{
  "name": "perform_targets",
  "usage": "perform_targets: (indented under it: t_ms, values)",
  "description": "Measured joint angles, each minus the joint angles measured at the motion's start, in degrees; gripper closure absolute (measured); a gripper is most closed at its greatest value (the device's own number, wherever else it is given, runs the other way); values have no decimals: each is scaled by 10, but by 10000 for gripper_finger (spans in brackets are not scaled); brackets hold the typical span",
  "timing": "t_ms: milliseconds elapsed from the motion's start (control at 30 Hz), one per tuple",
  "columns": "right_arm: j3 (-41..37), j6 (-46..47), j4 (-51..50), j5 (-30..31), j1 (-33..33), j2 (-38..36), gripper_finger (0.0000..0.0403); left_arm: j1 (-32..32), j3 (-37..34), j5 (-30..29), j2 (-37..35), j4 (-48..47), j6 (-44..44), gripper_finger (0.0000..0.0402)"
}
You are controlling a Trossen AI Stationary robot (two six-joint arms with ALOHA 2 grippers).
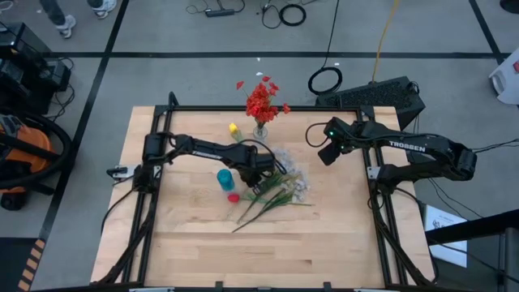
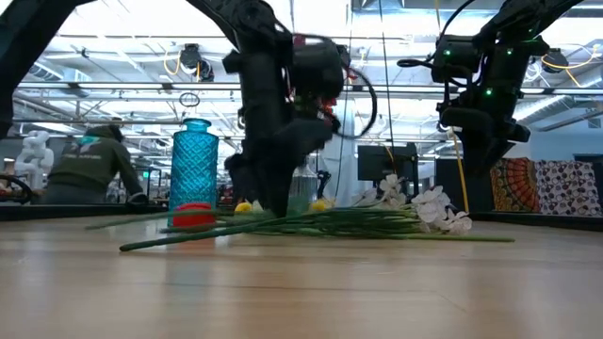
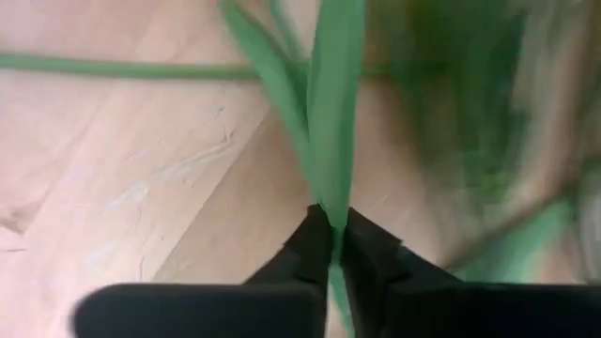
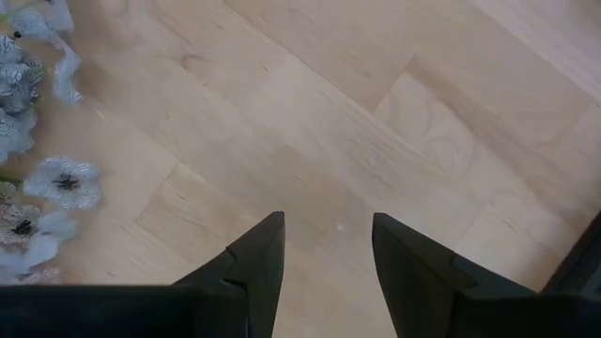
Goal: Sort flowers into vase by color
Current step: Put the bottom yellow flower into the blue vase
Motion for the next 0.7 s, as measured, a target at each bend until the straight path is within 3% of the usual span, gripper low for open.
perform_targets:
  t_ms: [267,567,700]
  values:
    - [0,6,15,2,1,0,250,-15,0,-9,-83,2,-5,389]
    - [0,8,28,1,1,0,250,-47,0,-78,-204,25,-30,389]
    - [0,15,29,0,1,0,250,-76,0,-133,-260,46,2,389]
